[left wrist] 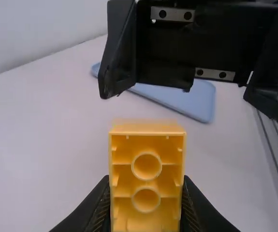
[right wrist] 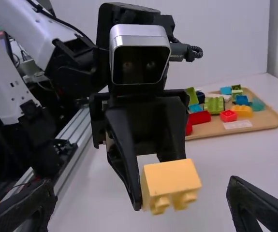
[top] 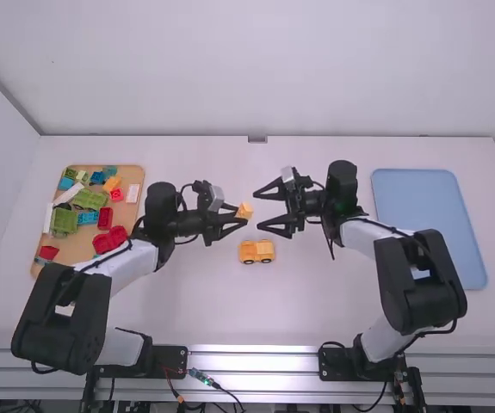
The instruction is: Assemble lego blocks to make yellow taxi
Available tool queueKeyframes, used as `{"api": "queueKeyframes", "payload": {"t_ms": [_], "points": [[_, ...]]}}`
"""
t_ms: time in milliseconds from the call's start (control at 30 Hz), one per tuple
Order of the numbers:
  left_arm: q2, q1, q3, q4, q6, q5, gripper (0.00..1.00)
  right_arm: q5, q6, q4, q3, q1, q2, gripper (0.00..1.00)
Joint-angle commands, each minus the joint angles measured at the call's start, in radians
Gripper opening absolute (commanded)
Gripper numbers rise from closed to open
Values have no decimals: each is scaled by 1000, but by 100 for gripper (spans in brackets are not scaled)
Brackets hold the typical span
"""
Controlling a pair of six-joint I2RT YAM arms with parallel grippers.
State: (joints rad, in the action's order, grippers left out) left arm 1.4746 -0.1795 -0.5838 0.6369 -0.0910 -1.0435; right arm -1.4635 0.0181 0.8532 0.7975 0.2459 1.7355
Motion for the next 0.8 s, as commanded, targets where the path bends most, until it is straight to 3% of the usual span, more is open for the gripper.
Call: {"api": "queueKeyframes", "payload": {"t_ms": [0, 300, 500, 767], "points": [[-22, -4, 13, 37, 58, -52, 2, -20, -3, 3, 22, 17, 9, 92], [-22, -5, 61, 218, 84, -101, 2, -24, -2, 6, 25, 22, 9, 82], [-22, -17, 122, 403, 149, -89, 2, -26, 30, 2, 48, 24, 9, 68], [-21, -17, 134, 442, 181, -66, 2, -55, 19, 4, 47, 24, 9, 68]]}}
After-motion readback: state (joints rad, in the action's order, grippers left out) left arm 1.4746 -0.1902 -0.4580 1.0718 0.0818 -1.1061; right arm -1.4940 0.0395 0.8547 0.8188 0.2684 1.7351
